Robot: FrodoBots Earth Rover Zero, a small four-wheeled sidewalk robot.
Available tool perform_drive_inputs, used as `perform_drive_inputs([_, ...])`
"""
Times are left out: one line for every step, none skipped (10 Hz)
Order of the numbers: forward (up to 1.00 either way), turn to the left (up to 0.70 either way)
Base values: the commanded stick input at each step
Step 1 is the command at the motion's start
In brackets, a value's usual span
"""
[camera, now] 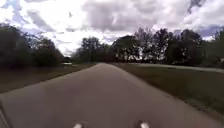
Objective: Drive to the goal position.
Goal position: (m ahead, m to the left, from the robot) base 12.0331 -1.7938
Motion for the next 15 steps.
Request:
perform_drive_inputs([1.00,0.00])
perform_drive_inputs([1.00,0.00])
perform_drive_inputs([1.00,0.00])
perform_drive_inputs([1.00,0.00])
perform_drive_inputs([1.00,0.00])
perform_drive_inputs([1.00,0.00])
perform_drive_inputs([1.00,0.00])
perform_drive_inputs([1.00,0.00])
perform_drive_inputs([1.00,0.00])
perform_drive_inputs([1.00,0.00])
perform_drive_inputs([1.00,0.00])
perform_drive_inputs([1.00,0.00])
perform_drive_inputs([1.00,0.00])
perform_drive_inputs([1.00,0.00])
perform_drive_inputs([1.00,0.00])
